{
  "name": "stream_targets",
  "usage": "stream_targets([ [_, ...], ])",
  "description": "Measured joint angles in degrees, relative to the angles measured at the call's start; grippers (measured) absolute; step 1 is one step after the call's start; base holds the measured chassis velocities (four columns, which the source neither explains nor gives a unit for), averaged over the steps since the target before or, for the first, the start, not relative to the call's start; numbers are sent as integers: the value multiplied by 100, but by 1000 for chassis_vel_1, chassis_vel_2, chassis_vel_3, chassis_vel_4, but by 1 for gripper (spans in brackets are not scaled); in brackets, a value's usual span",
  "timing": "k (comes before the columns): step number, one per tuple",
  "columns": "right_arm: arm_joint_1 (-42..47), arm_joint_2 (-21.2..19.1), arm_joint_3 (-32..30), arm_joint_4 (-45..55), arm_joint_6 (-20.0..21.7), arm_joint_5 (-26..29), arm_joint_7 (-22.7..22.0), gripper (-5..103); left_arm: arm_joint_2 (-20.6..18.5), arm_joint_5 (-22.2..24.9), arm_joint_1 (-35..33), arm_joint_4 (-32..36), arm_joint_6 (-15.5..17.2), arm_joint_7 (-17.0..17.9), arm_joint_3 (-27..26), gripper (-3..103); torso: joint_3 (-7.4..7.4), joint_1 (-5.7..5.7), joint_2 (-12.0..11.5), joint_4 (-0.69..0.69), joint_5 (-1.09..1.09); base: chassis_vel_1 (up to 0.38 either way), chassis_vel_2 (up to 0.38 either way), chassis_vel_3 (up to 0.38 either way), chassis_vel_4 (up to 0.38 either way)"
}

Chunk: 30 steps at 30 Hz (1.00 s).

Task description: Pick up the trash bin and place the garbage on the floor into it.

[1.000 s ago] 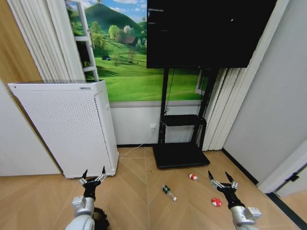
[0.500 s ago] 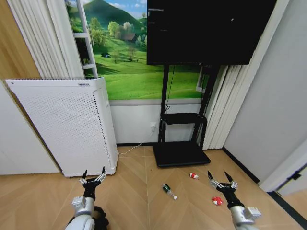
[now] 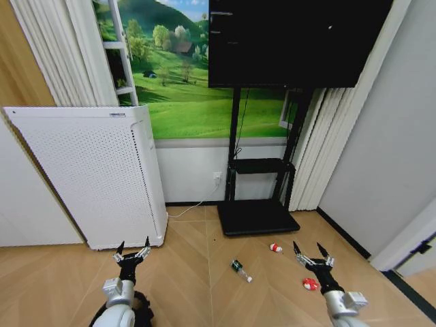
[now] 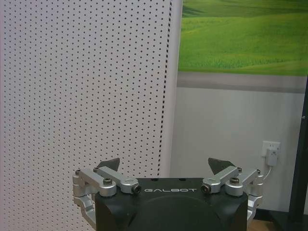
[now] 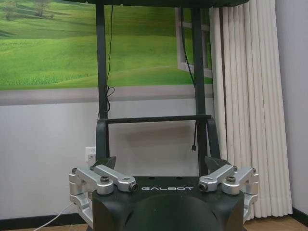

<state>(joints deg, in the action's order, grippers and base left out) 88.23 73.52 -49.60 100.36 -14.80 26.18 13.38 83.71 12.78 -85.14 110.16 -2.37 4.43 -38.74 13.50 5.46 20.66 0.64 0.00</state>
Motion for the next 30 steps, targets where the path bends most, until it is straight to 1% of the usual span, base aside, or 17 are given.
stream_targets([
  [3, -2, 0, 2, -1, 1, 0, 0, 100, 0, 0, 1, 0, 0, 0, -2, 100, -23, -11, -35, 0, 0, 0, 0, 0, 0],
  [5, -4, 1, 3, -3, 1, -2, -4, 100, 0, 0, 1, -1, 0, 0, -4, 100, -78, -38, -116, 0, 0, 0, 0, 0, 0],
  [17, 24, 7, -4, -4, -1, -6, -5, 100, 1, -2, -13, 9, 2, 0, -6, 100, -255, -113, -367, 0, 0, 0, 0, 0, 0],
  [18, 35, 10, -7, -2, -8, -6, -5, 100, 2, -6, -28, 22, 2, 0, -5, 100, -325, -145, -469, 0, 0, 0, 0, 0, 0],
  [20, 40, 11, -7, 2, -12, -6, -5, 100, 2, -7, -36, 30, 2, 0, -8, 100, -381, -164, -545, 0, 0, 0, 0, 0, 0],
  [21, 40, 11, -7, 2, -12, -6, -5, 100, 2, -7, -36, 30, 2, 0, -8, 100, -381, -164, -545, 0, 0, 0, 0, 0, 0],
  [30, 47, 13, -7, 7, -22, -6, -5, 100, -9, -7, -40, 36, 2, 1, -13, 100, -530, -227, -758, 0, 0, 0, 0, 0, 0],
])
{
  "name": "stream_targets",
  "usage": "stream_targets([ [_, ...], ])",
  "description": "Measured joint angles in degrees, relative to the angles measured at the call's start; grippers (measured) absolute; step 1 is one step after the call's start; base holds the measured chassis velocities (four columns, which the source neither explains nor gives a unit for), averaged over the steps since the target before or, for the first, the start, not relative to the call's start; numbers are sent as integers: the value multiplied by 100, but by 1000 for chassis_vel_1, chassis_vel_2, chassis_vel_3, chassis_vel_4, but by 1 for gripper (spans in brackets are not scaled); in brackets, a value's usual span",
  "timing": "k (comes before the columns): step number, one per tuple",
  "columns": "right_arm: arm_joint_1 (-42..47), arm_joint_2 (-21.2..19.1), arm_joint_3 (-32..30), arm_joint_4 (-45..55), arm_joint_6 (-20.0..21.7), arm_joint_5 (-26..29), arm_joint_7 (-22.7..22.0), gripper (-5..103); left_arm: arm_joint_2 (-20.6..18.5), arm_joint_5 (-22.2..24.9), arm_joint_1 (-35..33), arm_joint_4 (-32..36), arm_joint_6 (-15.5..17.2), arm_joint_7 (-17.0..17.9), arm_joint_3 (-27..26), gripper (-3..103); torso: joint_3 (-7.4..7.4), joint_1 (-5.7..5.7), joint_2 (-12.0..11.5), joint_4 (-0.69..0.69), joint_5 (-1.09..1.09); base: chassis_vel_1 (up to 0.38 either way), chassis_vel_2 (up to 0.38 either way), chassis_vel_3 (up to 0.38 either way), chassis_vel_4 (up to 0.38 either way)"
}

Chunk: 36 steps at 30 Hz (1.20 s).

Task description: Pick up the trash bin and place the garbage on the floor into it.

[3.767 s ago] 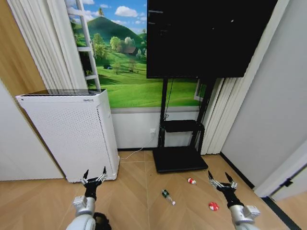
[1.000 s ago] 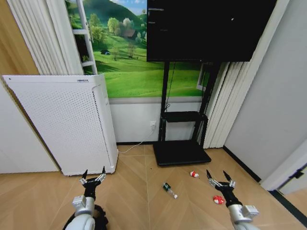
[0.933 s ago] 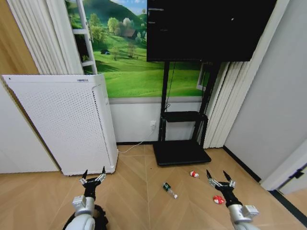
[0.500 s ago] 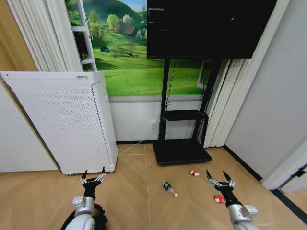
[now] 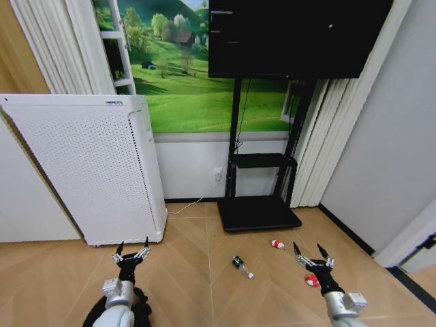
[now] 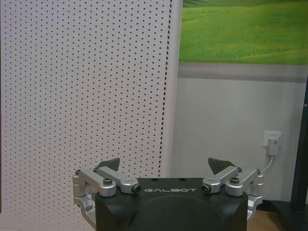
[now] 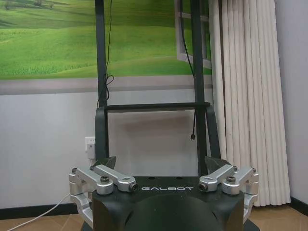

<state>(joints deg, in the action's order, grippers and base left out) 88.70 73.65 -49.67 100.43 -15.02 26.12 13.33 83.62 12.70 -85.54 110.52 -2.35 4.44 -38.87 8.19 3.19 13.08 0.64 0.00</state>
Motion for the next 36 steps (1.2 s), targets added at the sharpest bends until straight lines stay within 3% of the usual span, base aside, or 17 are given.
stream_targets([
  [23, -45, 32, 56, -48, -11, 22, -38, 100, -37, 134, 31, -68, -34, 31, 29, 100, -414, -113, -527, 0, 0, 0, 0, 0, 0],
  [30, -62, 16, 74, -46, -45, 25, -55, 100, -87, 62, 17, 43, -15, 56, 38, 100, -456, -117, -572, 0, -1, 0, 0, 0, 0],
  [32, -86, -39, 83, -53, -55, -18, -65, 100, -219, -41, -20, 221, 192, 327, -72, 100, -457, -117, -573, 1, 0, 0, 0, 0, 0],
  [33, -104, -70, 100, -71, -55, -19, -87, 100, -318, -44, -119, 372, 555, 580, -154, 100, -456, -117, -571, 1, 0, 0, 0, 0, 0],
  [34, -104, -70, 100, -71, -55, -19, -87, 100, -318, -44, -119, 372, 555, 580, -154, 100, -456, -117, -571, 1, 0, 0, 0, 0, 0],
  [35, -137, -92, 132, -99, -53, -20, -128, 100, -422, 14, -266, 540, 971, 794, -257, 100, -453, -116, -567, -1, -1, 0, 0, 0, 0],
  [36, -137, -92, 132, -99, -53, -20, -128, 100, -422, 14, -266, 540, 971, 794, -257, 100, -453, -116, -567, -1, -1, 0, 0, 0, 0],
])
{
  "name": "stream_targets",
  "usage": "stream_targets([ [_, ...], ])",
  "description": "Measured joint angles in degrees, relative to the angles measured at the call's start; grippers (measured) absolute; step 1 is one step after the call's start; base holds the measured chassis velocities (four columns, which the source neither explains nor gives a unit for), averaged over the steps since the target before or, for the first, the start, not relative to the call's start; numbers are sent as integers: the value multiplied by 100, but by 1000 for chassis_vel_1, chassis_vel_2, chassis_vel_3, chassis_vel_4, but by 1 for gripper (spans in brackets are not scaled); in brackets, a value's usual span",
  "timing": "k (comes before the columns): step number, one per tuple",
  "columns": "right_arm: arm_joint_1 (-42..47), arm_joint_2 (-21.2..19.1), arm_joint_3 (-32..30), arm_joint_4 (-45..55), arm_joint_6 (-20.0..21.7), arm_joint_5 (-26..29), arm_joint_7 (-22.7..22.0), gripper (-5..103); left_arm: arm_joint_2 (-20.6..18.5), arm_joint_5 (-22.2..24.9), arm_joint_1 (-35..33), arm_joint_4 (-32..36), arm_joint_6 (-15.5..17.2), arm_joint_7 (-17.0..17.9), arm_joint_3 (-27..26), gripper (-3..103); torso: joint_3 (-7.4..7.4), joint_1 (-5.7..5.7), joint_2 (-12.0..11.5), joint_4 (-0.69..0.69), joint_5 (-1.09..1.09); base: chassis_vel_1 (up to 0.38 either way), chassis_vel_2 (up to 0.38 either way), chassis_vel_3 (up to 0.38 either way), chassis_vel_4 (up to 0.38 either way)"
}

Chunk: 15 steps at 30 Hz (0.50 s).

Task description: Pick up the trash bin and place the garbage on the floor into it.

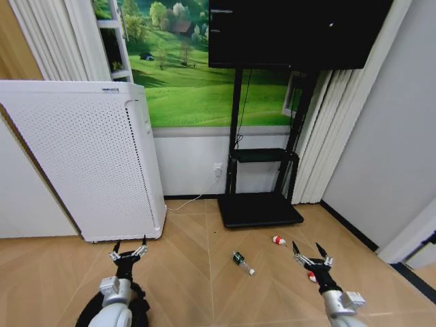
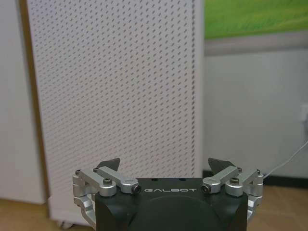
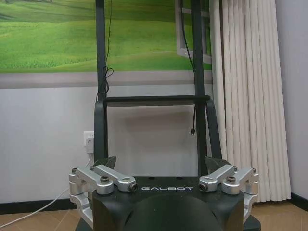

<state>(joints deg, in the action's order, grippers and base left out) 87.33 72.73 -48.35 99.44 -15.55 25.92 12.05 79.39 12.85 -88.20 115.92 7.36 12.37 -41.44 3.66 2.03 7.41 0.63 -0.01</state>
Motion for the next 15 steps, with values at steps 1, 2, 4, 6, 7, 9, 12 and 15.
stream_targets([
  [1, -22, -9, 29, -13, 4, -1, -22, 100, -67, 60, -107, 96, 198, 158, -68, 100, 2, 0, 3, -1, 1, 0, 0, 0, 0],
  [2, -39, -18, 62, -18, 11, 3, -39, 100, -159, 91, -275, 184, 342, 273, -160, 100, 4, 2, 7, 0, 1, 0, 0, 0, 0],
  [4, -49, -26, 84, -18, 14, 12, -46, 100, -265, 108, -468, 248, 401, 301, -250, 100, 8, 3, 11, -1, 0, 0, 0, 0, 0],
  [6, -36, -28, 71, -18, 11, 43, -47, 100, -517, 198, -822, 390, 446, 279, -356, 100, 12, 4, 18, -1, 0, 0, 0, 0, 0],
  [7, -36, -28, 71, -18, 11, 43, -47, 100, -517, 198, -822, 390, 446, 279, -356, 100, 12, 4, 18, -1, 0, 0, 0, 0, 0],
  [9, -14, -35, 40, -19, 2, 71, -48, 100, -671, 289, -1033, 450, 471, 264, -416, 100, 15, 5, 21, 4, 0, 0, 0, 0, 0],
  [12, 0, -99, 24, -21, -10, 135, -47, 100, -927, 416, -1488, 533, 467, 198, -611, 100, 20, 7, 28, 2, -1, 0, 0, 0, 0],
  [15, -2, -200, 4, -45, -21, 213, -46, 100, -1165, 466, -2065, 530, 432, 100, -890, 99, 25, 9, 35, 1, 0, 0, 0, 0, 0],
])
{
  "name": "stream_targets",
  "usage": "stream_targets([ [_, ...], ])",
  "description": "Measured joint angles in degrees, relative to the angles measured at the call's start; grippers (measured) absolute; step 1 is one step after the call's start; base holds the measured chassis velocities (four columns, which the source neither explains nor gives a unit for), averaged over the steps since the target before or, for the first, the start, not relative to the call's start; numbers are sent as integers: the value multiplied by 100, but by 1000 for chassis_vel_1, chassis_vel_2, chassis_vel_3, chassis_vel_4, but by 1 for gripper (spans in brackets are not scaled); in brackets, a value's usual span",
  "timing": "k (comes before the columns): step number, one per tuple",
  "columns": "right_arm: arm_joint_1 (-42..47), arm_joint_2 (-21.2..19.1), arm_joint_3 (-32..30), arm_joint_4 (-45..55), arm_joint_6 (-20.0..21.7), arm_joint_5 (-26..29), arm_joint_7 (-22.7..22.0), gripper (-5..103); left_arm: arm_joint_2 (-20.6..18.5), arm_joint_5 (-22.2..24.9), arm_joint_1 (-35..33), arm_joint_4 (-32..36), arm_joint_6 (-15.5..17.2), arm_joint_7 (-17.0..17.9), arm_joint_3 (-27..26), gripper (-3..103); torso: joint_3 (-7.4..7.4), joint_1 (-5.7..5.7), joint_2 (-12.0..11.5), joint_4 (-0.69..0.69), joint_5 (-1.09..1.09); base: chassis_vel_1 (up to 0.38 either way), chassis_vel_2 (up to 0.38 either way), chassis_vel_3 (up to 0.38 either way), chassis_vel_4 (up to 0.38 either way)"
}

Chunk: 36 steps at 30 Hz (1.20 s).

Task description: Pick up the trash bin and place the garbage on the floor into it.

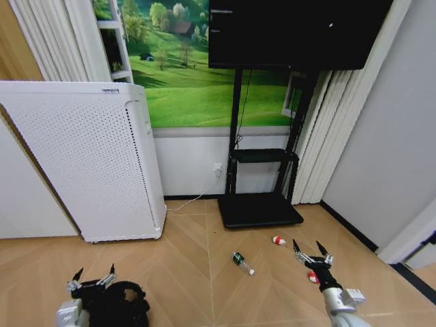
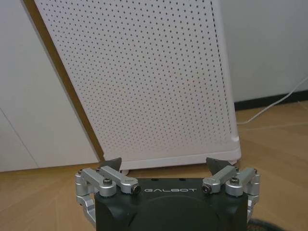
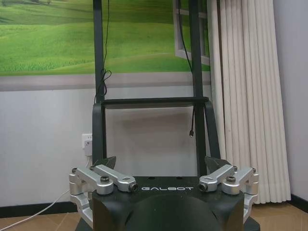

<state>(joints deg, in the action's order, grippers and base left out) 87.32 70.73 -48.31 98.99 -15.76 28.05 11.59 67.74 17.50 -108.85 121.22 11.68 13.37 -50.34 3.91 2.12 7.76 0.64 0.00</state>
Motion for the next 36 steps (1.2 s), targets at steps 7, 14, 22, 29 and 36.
stream_targets([
  [7, -69, -159, -20, -99, -26, 111, 3, 100, -182, -3, -365, -281, 146, -33, -326, 98, 6, 2, 7, 0, -1, 0, 0, 0, 0],
  [14, -152, -230, 40, -231, -46, 146, 13, 100, -340, 80, -388, -362, 1193, 130, -562, 95, 11, 4, 12, 0, 0, 0, 0, 0, 0],
  [22, -186, -197, 100, -269, -50, 131, 26, 100, -449, 173, -117, -759, 1368, -102, -402, 92, 15, 5, 18, 0, 0, 0, 0, 0, 0],
  [29, -135, -154, 87, -220, -49, 93, 30, 100, -399, 375, 59, -885, 1104, -337, -81, 92, 17, 6, 21, 1, 0, 0, 0, 0, 0],
  [36, -102, -149, 22, -186, -44, 75, 30, 100, -290, 792, 48, -846, 1565, -208, 27, 90, 18, 6, 23, 0, 0, 0, 0, 0, 0],
])
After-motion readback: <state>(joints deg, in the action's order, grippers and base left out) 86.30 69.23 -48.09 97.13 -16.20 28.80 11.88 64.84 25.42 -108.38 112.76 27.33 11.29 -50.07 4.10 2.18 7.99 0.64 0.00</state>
